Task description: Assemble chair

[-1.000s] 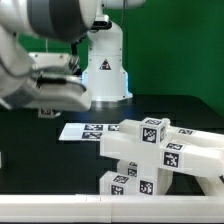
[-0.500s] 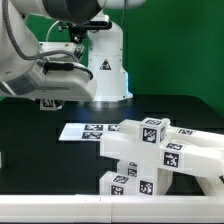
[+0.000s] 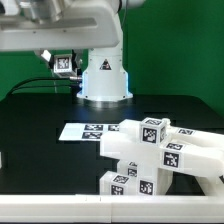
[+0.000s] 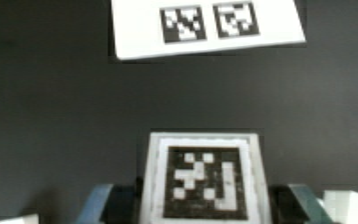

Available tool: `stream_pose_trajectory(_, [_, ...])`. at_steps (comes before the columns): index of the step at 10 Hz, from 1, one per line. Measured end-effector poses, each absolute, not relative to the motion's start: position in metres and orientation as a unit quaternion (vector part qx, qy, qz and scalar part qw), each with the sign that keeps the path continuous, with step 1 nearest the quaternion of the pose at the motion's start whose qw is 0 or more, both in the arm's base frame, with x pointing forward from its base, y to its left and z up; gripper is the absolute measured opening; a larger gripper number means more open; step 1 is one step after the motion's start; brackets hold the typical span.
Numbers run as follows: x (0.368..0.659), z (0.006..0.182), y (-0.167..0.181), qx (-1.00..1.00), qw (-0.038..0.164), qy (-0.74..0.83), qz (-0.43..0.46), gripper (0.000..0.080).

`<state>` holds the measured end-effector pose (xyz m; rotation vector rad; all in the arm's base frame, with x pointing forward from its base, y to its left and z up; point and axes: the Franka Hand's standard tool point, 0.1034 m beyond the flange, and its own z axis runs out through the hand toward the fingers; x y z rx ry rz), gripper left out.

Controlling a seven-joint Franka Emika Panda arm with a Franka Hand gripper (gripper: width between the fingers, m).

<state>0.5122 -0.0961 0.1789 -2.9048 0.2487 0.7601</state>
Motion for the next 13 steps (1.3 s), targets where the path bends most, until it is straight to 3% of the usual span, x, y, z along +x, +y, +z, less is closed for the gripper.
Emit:
stream_pose_trajectory(2, [0.524,0.176,-0.094,-0.978,0.052,0.085,0.181,0.0284])
stream_pose_trajectory(5, [0.535,0.183,-0.041,-0.996,0.032,0.075,0.041,0.0284])
stream_pose_trajectory(7, [0.550,0.176,-0.002,-0.995,0.015,0.074,-0.063,0.0284])
stream_pose_trajectory(8, [0.550,0.171,-0.001,-0.992,0.010,0.072,-0.101,0.0284])
stream_pose_trajectory(12, [0.552,0.169,0.002,-0.990,0.007,0.074,-0.119,0.0284])
stream_pose_trajectory(13, [0.563,0.169,0.022,-0.989,0.000,0.058,-0.138,0.0284])
